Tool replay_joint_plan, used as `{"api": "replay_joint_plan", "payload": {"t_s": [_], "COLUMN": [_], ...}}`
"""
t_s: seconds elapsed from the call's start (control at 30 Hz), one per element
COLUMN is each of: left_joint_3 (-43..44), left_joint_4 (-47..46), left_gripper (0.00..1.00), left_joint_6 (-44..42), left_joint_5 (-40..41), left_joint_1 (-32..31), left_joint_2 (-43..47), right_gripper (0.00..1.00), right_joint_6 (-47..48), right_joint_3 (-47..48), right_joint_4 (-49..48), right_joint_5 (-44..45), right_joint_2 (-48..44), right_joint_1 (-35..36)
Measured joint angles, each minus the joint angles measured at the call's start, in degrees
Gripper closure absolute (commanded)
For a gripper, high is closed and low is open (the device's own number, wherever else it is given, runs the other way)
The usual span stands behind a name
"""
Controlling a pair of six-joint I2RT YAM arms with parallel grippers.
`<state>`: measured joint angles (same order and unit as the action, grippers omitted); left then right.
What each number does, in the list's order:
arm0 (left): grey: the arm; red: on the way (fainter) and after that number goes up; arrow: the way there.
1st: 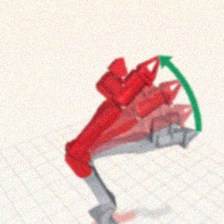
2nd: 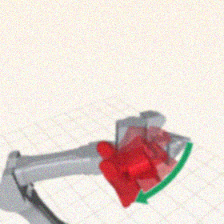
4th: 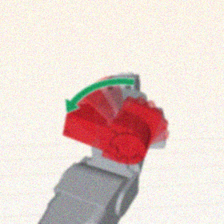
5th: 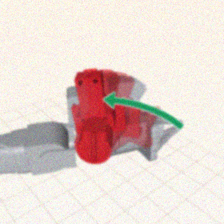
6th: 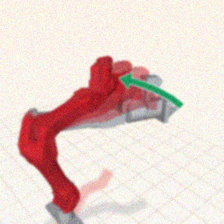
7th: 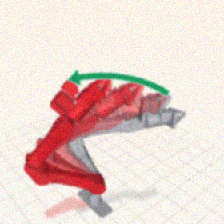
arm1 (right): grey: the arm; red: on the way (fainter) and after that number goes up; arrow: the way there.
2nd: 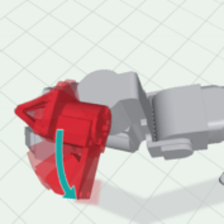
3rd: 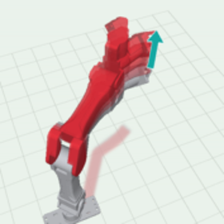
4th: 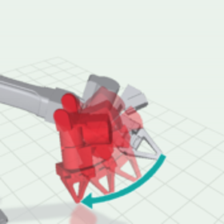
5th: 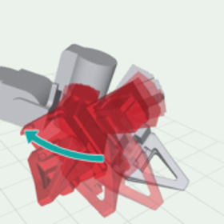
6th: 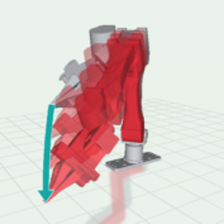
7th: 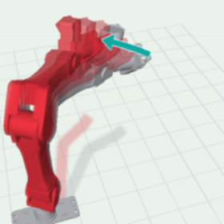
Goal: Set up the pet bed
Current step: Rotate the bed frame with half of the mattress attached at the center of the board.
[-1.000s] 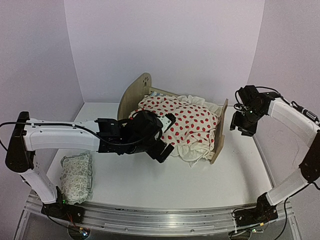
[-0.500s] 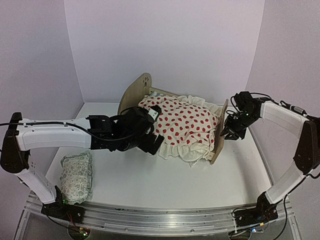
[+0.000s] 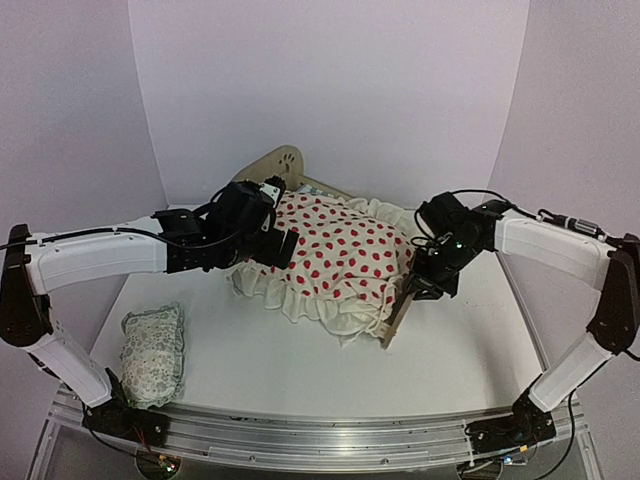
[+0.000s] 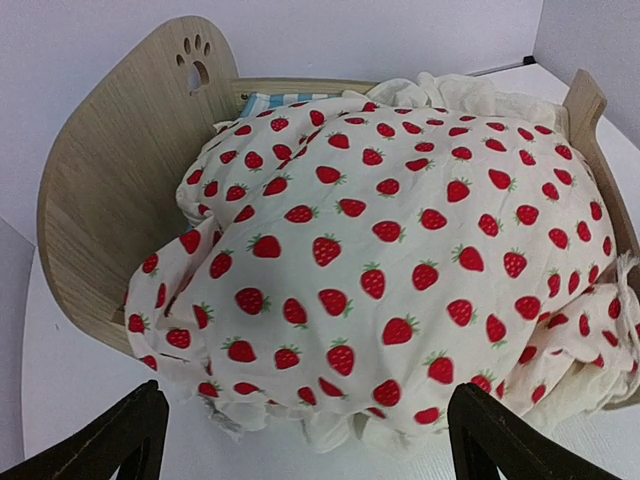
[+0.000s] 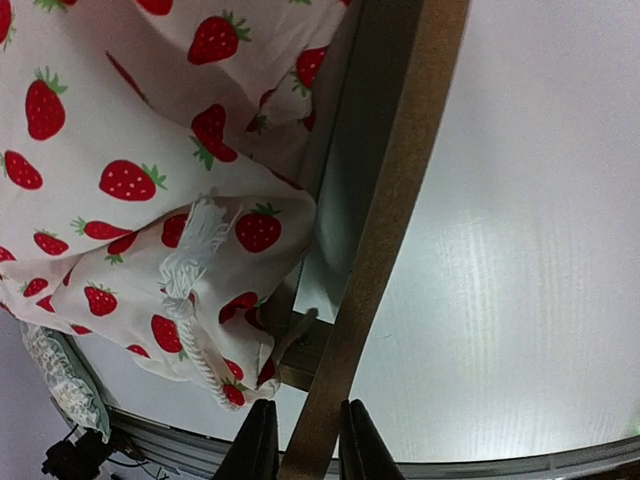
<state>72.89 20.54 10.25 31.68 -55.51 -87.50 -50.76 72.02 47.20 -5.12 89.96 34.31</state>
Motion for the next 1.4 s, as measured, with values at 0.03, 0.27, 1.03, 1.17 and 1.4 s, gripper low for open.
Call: {"api": "replay_joint_plan", "payload": {"t_s": [0.03, 0.27, 1.03, 1.17, 1.4], "left_joint_3": [-0.21, -1.07, 1.94, 1.99, -5.13], "left_joint_4": [-0.19, 0.45, 11.97, 13.15, 11.28], "left_gripper": [0.00, 0.00, 0.16, 0.23, 0.22], "left_joint_6": [-0.13, -1.01, 4.76, 6.27, 8.87], "left_joint_5": [-0.01, 0.04, -24.30, -29.29, -34.44], "left_joint_1": [0.31, 1.50, -5.67, -9.27, -9.46], "left_joint_2": [0.00, 0.77, 6.15, 4.14, 3.96], "right_gripper": [0.86, 0.56, 0.43, 0.50, 0.62], "right_joint_6": [-1.19, -6.66, 13.92, 17.70, 21.45], "right_joint_3": [1.49, 20.69, 22.16, 25.16, 29.66], "right_joint_4": [0.08, 6.35, 2.73, 3.89, 3.76], "right_joint_5": [0.10, -4.22, -5.24, -3.68, -4.14], "right_joint_2": [1.49, 17.96, 13.45, 14.59, 22.99], "right_joint_1": [2.10, 15.43, -0.33, -4.07, -5.93]}}
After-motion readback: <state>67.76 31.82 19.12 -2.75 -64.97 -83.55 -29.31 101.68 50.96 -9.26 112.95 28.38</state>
